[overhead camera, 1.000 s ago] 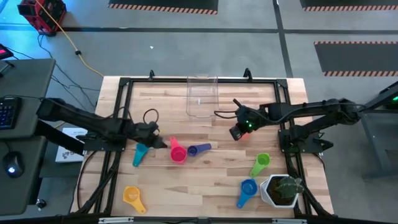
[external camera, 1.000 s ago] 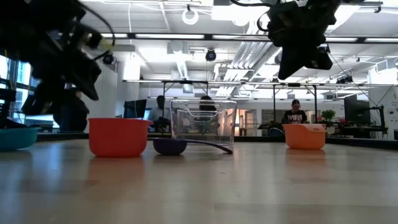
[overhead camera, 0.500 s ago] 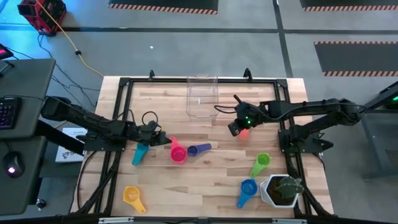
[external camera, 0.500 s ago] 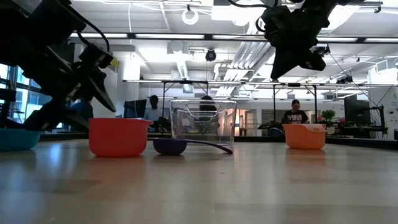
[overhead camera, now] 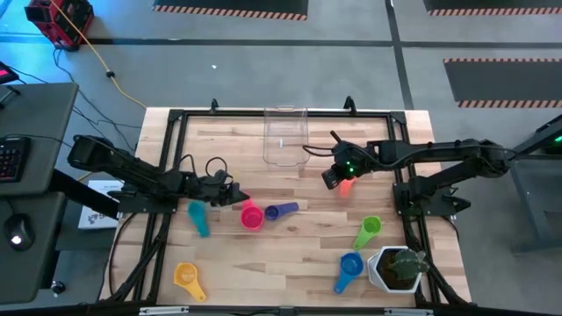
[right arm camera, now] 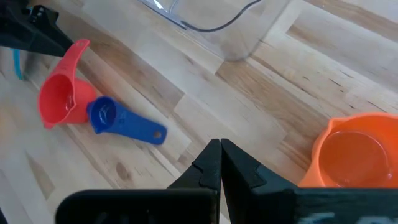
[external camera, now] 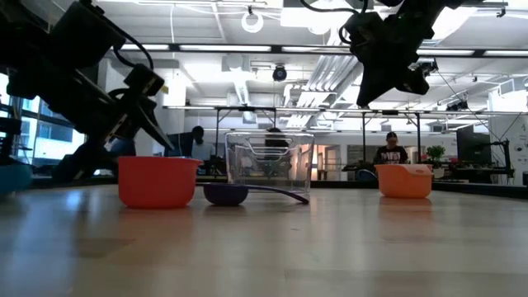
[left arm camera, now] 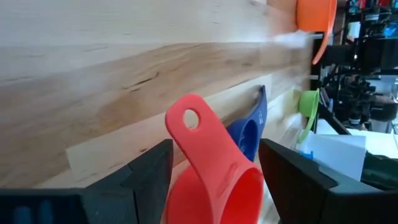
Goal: Nest measuring cups in basket
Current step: Stack the pink measuring cup on top of the orange measuring cup
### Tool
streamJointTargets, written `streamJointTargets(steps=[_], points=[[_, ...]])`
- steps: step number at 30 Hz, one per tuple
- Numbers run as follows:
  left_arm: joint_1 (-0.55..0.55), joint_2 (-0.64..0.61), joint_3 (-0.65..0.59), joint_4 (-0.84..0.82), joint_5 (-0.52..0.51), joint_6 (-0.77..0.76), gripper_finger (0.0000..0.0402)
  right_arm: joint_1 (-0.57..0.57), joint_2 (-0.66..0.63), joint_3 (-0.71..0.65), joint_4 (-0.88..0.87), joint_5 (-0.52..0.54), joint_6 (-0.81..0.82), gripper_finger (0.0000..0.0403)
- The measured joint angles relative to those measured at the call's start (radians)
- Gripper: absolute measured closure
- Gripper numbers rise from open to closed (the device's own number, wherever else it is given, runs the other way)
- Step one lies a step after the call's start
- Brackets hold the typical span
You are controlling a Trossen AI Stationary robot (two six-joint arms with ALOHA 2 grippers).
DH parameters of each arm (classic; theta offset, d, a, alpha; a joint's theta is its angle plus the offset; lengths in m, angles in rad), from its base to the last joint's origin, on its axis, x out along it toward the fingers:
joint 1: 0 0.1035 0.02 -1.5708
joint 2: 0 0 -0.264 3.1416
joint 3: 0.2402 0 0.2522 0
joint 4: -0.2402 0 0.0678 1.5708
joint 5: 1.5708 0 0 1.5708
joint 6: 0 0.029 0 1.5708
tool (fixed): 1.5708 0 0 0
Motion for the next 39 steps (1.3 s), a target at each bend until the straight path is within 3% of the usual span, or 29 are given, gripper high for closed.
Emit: streamJointTargets(steps=[9,19,26,30,37,39], points=[[0.000,0.040,0.000,0.023,0.003,-0.004,0.0187,0.000,0.000,0.000,0.000,0.009,0.003,0.0403],[0.000,0.172,0.001,0.214,-0.017,0.015,0.0188,0.000,0.000,0.000,0.008,0.014,0.011,0.0403],[0.000,0.214,0.004,0.245,-0.024,0.016,0.0198,0.000,0.000,0.000,0.008,0.014,0.011,0.0403],[0.000,0.212,0.004,0.243,-0.026,0.016,0.0248,0.000,0.000,0.000,0.008,0.014,0.011,0.0403],[0.012,0.164,0.002,0.234,0.008,0.070,0.0381,0.000,0.000,0.000,0.044,0.012,0.011,0.0403],[0.021,0.136,0.002,0.237,0.012,0.086,0.0394,0.000,0.000,0.000,0.074,0.005,0.011,0.0403]])
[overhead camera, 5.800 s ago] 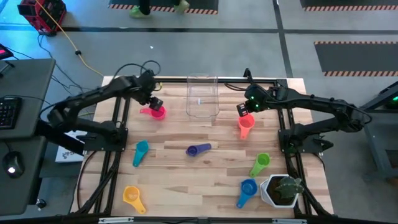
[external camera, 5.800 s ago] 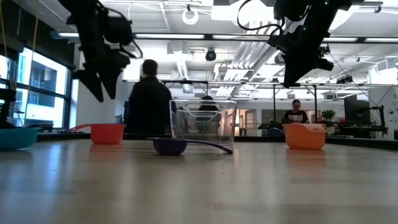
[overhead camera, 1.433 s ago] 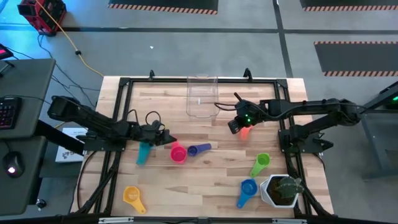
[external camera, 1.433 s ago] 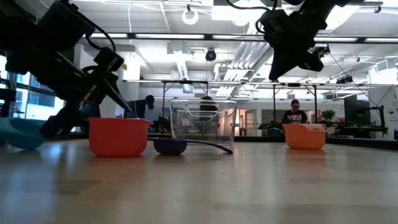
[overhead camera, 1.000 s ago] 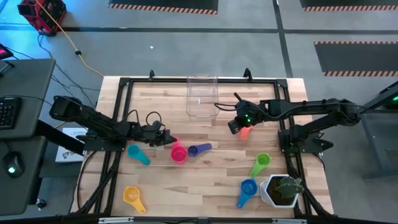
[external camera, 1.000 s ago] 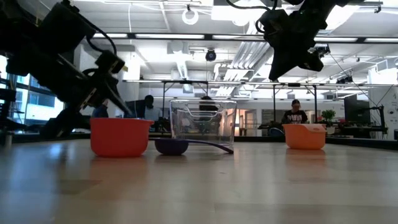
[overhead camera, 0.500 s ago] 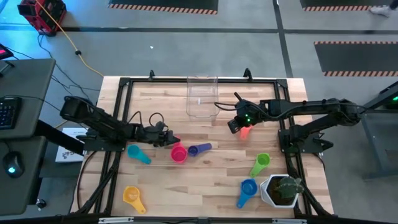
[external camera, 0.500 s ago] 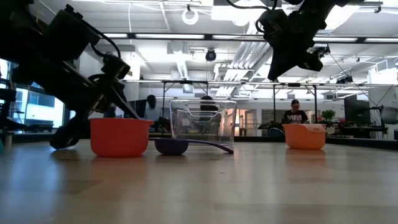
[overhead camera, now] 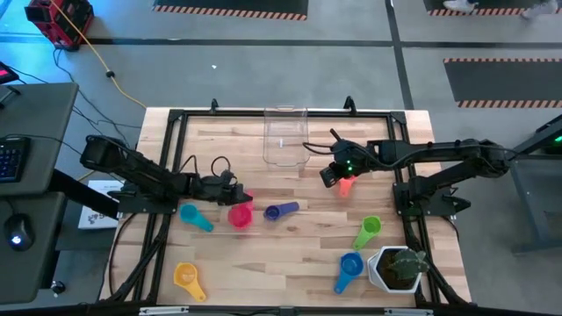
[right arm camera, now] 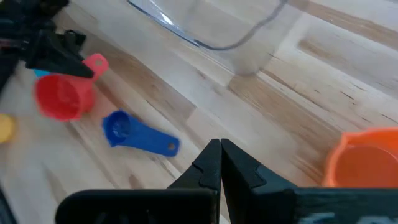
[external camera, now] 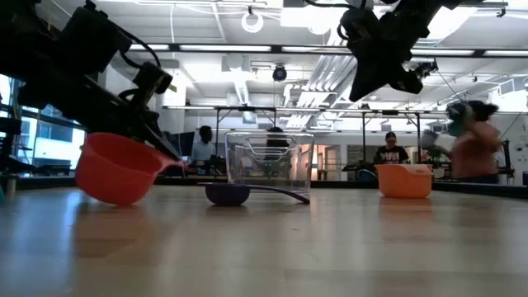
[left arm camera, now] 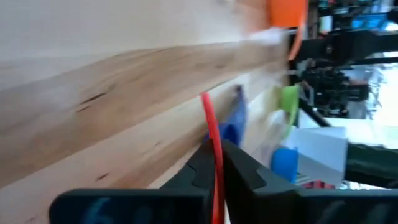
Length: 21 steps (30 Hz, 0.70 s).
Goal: Nest measuring cups in basket
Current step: Stack the pink measuring cup on top of the orange measuring cup
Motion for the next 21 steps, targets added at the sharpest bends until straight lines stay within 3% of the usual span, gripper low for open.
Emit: streamJointTargets(steps=[7,12,17,21], points=[[0.034,-0.209,0.023,-0.010,0.054,0.058,0.0398,0.000,-0.013,0.001,0.076,-0.077,-0.049,0.0403],[0.035,-0.303,0.229,-0.267,0.061,0.191,0.0399,0.000,-0.107,0.001,0.094,-0.072,-0.072,0.0403],[0.070,-0.230,0.524,-0.495,0.061,0.446,0.0400,0.000,-0.239,0.002,0.092,-0.017,-0.081,0.0403],[0.146,-0.090,0.672,-0.445,0.073,0.569,0.0400,0.000,-0.329,0.002,0.105,0.018,-0.113,0.0403]])
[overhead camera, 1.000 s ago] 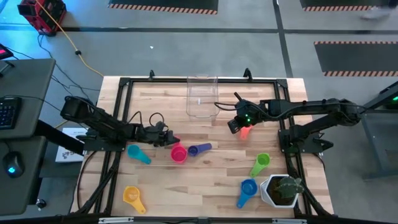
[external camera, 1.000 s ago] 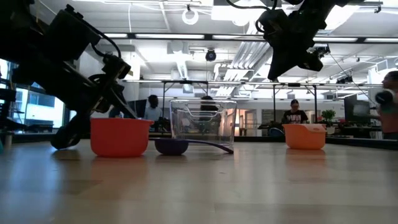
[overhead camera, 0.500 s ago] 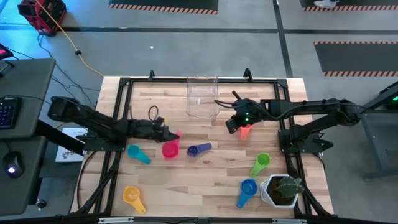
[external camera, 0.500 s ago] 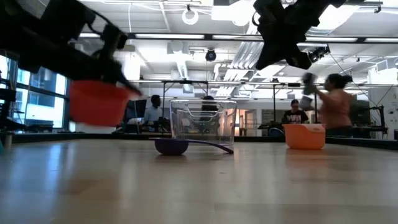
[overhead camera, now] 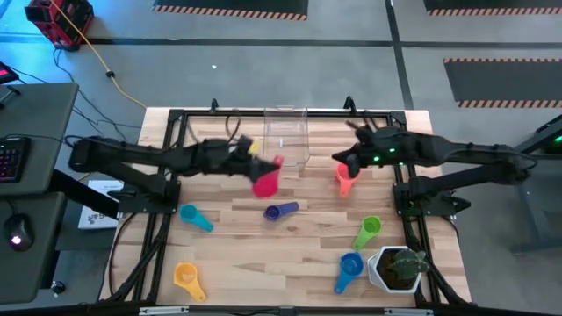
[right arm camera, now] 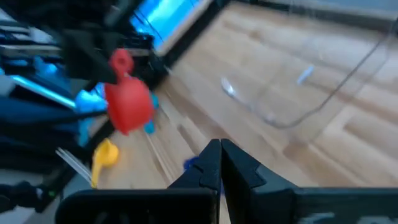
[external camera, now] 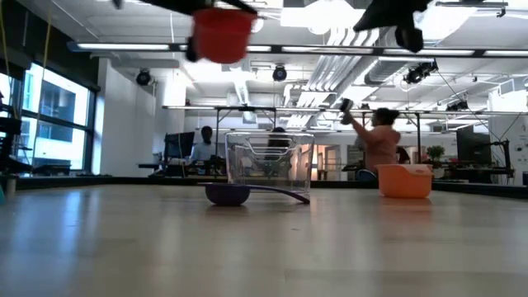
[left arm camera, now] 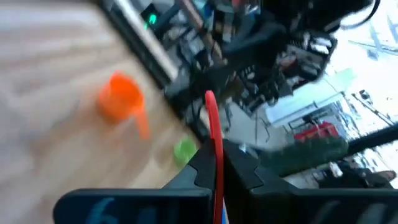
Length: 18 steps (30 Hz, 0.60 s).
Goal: Nest measuring cups in basket
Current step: Stack the pink measuring cup on top of the orange measuring cup
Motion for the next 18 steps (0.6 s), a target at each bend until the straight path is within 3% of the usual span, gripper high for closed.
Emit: streamJointTargets(steps=[8,14,18], points=[[0.085,0.346,0.200,0.370,0.119,-0.099,0.0401,0.000,-0.114,0.000,0.078,0.032,-0.044,0.0403],[0.089,0.491,0.352,0.385,0.165,-0.106,0.0401,0.000,-0.146,0.000,0.002,0.069,0.026,0.0397],[0.108,0.543,0.389,0.388,0.199,-0.123,0.0401,0.000,-0.162,0.000,-0.067,0.069,0.093,0.0357]])
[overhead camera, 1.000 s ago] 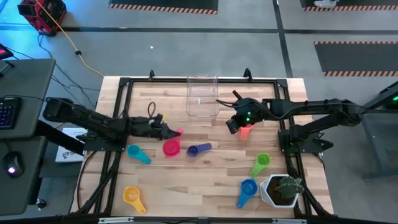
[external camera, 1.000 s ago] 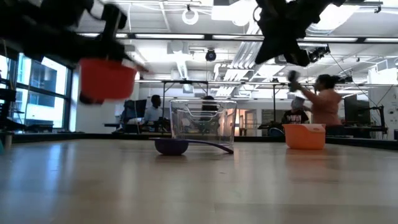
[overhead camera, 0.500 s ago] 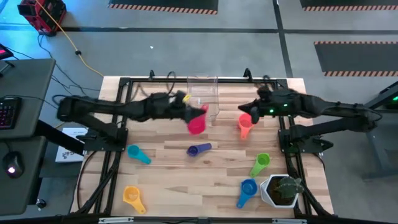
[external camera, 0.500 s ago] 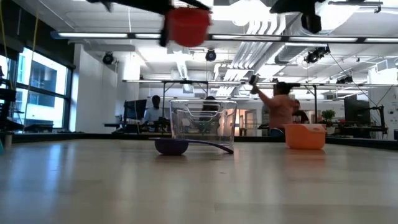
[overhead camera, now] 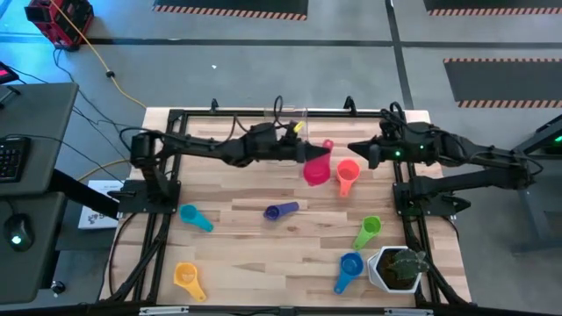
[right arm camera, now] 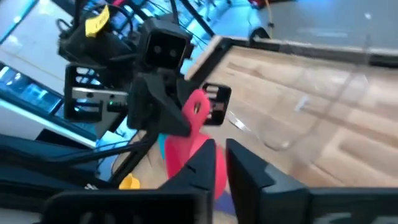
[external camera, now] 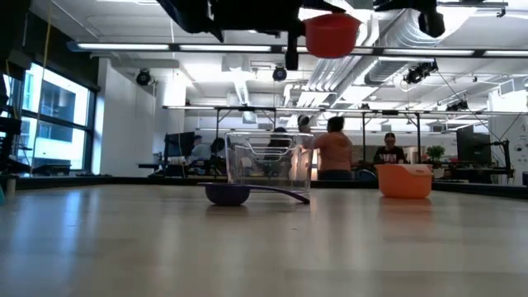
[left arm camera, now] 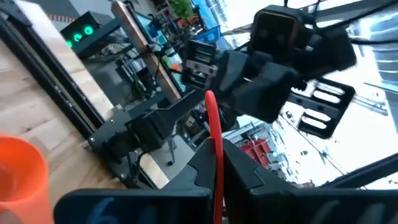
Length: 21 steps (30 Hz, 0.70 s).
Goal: Nest measuring cups in basket
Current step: Stack the pink measuring cup on top of the orange measuring cup
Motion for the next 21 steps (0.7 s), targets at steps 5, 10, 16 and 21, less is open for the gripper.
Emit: streamJointTargets(steps=[5,10,16,21], points=[[0.022,0.031,0.000,-0.009,0.023,-0.026,0.0401,0.000,0.014,-0.016,-0.017,-0.025,0.074,0.0263],[0.031,0.029,0.000,-0.002,0.076,0.005,0.0401,-0.042,0.048,-0.066,0.126,-0.051,0.077,0.0183],[0.039,0.021,0.001,-0.020,0.159,0.026,0.0401,-0.104,0.117,-0.068,0.188,-0.180,0.045,0.0174],[0.039,0.022,0.001,-0.052,0.176,0.051,0.0402,-0.129,0.168,-0.068,0.238,-0.221,0.016,0.0206]])
